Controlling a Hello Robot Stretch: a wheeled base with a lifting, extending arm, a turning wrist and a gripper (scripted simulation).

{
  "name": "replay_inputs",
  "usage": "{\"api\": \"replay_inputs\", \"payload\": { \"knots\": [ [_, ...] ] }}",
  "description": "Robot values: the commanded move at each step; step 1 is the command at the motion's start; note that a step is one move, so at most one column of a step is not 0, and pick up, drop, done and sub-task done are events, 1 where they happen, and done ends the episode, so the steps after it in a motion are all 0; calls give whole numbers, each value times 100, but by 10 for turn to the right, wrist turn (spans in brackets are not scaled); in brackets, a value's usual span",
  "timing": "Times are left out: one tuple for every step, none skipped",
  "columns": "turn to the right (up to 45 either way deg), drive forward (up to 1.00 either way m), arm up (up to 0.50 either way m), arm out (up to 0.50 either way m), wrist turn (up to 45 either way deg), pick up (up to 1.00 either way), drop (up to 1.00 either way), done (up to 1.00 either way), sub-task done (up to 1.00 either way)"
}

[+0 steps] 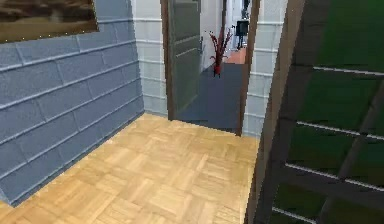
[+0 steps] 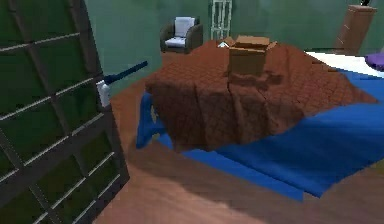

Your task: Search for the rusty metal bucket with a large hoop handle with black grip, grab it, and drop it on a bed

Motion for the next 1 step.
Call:
{"api": "replay_inputs", "payload": {
  "knots": [
    [0,90,0,0,0,0,0,0,0]
  ]
}}
